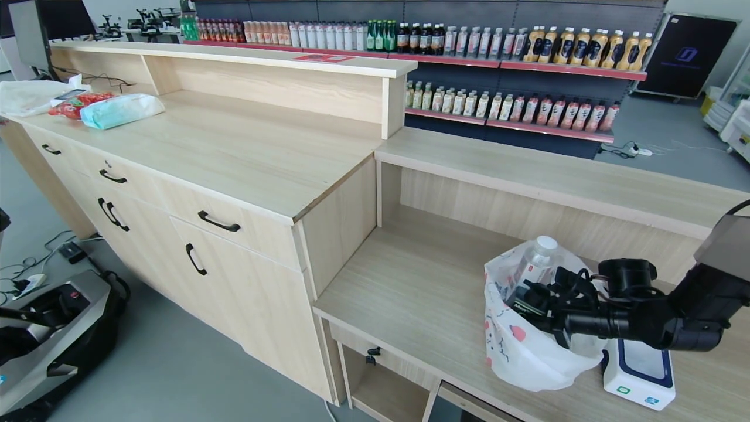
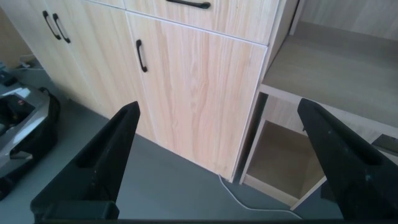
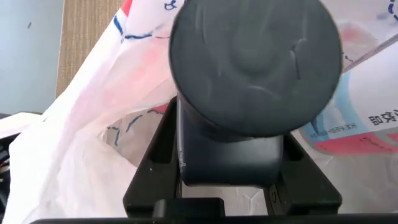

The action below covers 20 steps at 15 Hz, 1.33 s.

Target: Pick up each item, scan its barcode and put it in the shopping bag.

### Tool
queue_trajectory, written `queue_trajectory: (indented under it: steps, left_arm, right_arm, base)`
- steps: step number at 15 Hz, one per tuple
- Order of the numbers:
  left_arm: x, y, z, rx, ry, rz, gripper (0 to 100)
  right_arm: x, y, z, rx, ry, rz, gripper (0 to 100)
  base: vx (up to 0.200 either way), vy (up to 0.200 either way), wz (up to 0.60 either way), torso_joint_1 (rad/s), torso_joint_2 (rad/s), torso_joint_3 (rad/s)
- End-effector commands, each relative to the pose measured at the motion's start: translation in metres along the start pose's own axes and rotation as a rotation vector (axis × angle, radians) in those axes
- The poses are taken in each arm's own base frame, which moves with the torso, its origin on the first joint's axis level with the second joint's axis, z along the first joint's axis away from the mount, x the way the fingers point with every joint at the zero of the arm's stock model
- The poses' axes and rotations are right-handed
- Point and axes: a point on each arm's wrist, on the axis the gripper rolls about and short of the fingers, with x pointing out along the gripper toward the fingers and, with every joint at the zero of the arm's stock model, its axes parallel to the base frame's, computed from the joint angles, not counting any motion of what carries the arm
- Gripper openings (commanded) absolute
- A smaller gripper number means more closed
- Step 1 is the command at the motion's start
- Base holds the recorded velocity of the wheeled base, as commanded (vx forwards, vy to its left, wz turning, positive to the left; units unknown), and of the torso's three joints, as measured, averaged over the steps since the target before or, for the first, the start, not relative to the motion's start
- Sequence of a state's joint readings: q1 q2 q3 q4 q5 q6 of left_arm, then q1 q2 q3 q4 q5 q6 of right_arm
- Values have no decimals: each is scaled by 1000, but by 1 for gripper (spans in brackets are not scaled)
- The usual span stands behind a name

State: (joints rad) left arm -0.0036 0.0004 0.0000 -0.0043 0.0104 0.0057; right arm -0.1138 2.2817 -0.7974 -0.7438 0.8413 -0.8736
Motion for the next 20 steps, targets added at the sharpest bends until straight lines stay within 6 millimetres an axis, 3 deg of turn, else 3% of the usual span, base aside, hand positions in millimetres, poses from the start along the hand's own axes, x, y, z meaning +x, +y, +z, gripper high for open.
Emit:
queue_trajectory:
  steps: [1, 10, 11, 14, 16, 18, 20]
  left_arm:
    - [0, 0, 0, 0, -1, 1, 100]
    - [0, 0, 0, 0, -1, 1, 100]
    - [0, 0, 0, 0, -1, 1, 100]
    - [0, 0, 0, 0, -1, 1, 100]
    - [0, 0, 0, 0, -1, 1, 100]
    - [0, 0, 0, 0, -1, 1, 100]
    - [0, 0, 0, 0, -1, 1, 100]
  right_arm:
    - [2, 2, -3, 7, 6, 10, 0]
    - [-14, 11, -13, 28, 71, -20, 0]
    - [-15, 13, -14, 35, 75, -18, 100]
    - [-23, 11, -7, 31, 69, -33, 100]
    - [-38, 8, 16, 13, 46, -55, 100]
    - [-68, 12, 44, -4, 29, -103, 100]
    - [-111, 34, 72, -40, 8, -181, 100]
  base:
    - [0, 0, 0, 0, 0, 0]
    - [0, 0, 0, 0, 0, 0]
    - [0, 0, 0, 0, 0, 0]
    - [0, 0, 0, 0, 0, 0]
    - [0, 0, 0, 0, 0, 0]
    - [0, 0, 0, 0, 0, 0]
    - [0, 0, 0, 0, 0, 0]
